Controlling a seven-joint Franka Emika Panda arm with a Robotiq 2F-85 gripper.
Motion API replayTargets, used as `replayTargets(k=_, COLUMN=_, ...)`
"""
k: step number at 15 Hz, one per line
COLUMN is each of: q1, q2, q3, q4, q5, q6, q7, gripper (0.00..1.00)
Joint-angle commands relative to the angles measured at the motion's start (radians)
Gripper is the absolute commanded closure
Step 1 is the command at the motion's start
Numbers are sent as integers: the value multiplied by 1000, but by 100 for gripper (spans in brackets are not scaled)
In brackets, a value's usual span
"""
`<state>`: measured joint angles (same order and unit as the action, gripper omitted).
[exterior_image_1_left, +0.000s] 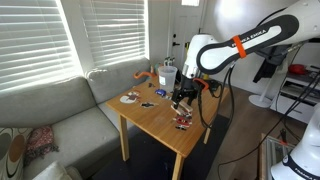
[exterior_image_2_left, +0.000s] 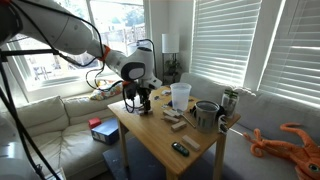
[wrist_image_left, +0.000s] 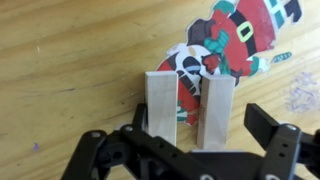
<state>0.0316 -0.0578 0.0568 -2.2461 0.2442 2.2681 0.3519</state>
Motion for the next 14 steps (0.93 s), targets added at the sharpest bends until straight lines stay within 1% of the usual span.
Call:
replayTargets(k=1, q1=-3, q2=-20, q3=-10, q4=1, q5=0, q6=-5, q7=-15, gripper=0)
replayTargets(k=5, q1=-18, q2=-79, q3=-34, q4=-18, q5=4, q6=-27, q7=-69, gripper=0)
replayTargets(k=6, q1=-26, q2=-91, q3=-40, q4=-21, q5=-27, q6=-43, q7=-69, gripper=0)
replayTargets(k=7, q1=-38, q2=-101, q3=-45, q4=-24, q5=-58, q6=-50, q7=-36, gripper=0)
replayTargets(k=9, q1=-60, q2=-121, q3=-56, q4=-34, q5=-98, q6=-67, q7=-16, gripper=0)
replayTargets(k=11, q1=-84, q2=-144, q3=-72, q4=-48, q5=-144, q6=-91, q7=-42, gripper=0)
replayTargets(k=14, q1=-118, q2=-186, q3=-100, q4=-84, q5=-225, q6=-122, q7=-117, gripper=0)
